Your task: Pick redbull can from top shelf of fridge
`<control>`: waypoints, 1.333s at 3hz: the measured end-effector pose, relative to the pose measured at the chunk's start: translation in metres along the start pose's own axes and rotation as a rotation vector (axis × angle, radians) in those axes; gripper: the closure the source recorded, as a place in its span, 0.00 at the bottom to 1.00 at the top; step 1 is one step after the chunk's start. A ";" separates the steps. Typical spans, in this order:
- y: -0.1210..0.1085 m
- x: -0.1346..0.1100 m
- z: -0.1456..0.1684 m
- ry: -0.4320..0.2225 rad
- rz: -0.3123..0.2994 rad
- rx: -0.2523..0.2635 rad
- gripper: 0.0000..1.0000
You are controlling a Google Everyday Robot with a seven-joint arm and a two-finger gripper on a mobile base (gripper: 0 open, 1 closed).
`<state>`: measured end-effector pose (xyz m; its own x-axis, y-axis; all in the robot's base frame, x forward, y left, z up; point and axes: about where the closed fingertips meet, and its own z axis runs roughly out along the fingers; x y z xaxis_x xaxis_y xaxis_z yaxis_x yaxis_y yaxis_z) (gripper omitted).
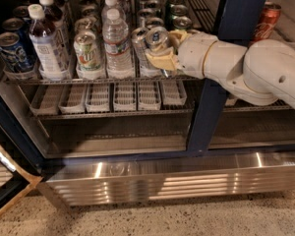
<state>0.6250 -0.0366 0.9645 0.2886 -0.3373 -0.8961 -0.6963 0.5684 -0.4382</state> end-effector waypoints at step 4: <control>0.004 0.018 -0.004 0.000 0.000 0.000 1.00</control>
Offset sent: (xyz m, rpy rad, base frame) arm -0.3818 -0.0157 0.1019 0.0617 -0.3289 -0.0468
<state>0.6248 -0.0430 0.9470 0.2888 -0.3372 -0.8960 -0.6963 0.5684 -0.4383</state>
